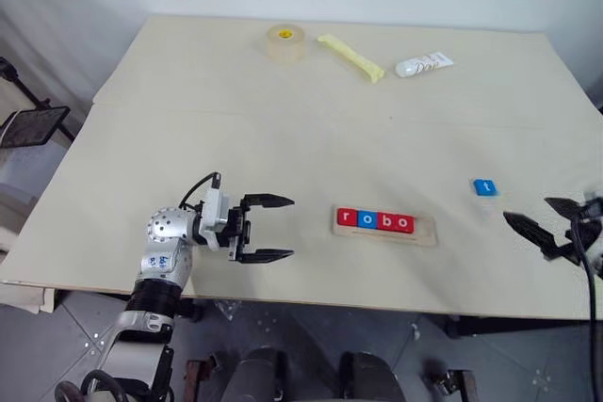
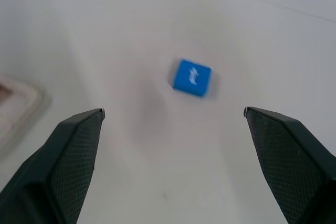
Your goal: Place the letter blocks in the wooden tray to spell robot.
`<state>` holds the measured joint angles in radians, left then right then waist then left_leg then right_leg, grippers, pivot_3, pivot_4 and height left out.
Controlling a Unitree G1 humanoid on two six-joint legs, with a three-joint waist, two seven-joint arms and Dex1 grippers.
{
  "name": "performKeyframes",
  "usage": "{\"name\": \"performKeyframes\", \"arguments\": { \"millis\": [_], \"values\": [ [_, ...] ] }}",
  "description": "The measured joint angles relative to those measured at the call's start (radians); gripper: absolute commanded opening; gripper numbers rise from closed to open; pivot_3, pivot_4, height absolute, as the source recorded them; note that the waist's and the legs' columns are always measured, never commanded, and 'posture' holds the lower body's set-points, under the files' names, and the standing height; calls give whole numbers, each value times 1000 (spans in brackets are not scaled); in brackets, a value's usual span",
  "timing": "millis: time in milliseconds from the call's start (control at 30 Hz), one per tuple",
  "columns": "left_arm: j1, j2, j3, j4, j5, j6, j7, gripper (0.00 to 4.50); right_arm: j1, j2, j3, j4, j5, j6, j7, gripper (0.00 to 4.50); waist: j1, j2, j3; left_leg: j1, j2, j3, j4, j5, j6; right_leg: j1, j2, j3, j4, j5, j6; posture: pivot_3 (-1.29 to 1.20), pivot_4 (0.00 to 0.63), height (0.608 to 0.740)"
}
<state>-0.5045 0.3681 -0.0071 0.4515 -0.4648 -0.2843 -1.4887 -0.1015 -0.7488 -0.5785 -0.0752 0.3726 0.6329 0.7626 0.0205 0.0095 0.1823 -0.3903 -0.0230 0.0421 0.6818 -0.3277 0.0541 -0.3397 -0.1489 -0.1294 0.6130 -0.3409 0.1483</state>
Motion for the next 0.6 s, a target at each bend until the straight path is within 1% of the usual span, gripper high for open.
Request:
{"name": "performKeyframes", "arguments": {
  "millis": [100,200,400,533,600],
  "values": [
    [0,1,1,-3,0,0,-1,4500,-100,22,82,104,-26,-26,-58,4458,2,0,0,-1,-1,0,0,0,0,-1,0,0,0,0,0,0,150,740],
    [4,7,6,-7,0,1,0,4500,-206,44,145,258,-74,-87,-122,4458,2,0,0,-1,-1,0,0,0,0,-1,-1,0,1,0,0,0,150,740],
    [21,21,9,-30,0,2,10,4500,-292,54,204,439,-108,-175,-164,4458,-2,0,0,-1,-1,-1,-1,0,0,-1,0,-1,1,0,0,0,150,740],
    [45,25,9,-49,0,4,20,4500,-316,80,227,486,-114,-197,-173,4458,-7,0,0,-1,0,-1,-1,0,0,-1,0,-1,2,0,0,0,150,740],
    [46,27,9,-51,0,5,25,4500,-320,89,229,499,-112,-203,-177,4079,-8,0,0,-1,0,-1,0,0,0,-1,0,-1,2,0,0,0,150,740]
  ]
}}
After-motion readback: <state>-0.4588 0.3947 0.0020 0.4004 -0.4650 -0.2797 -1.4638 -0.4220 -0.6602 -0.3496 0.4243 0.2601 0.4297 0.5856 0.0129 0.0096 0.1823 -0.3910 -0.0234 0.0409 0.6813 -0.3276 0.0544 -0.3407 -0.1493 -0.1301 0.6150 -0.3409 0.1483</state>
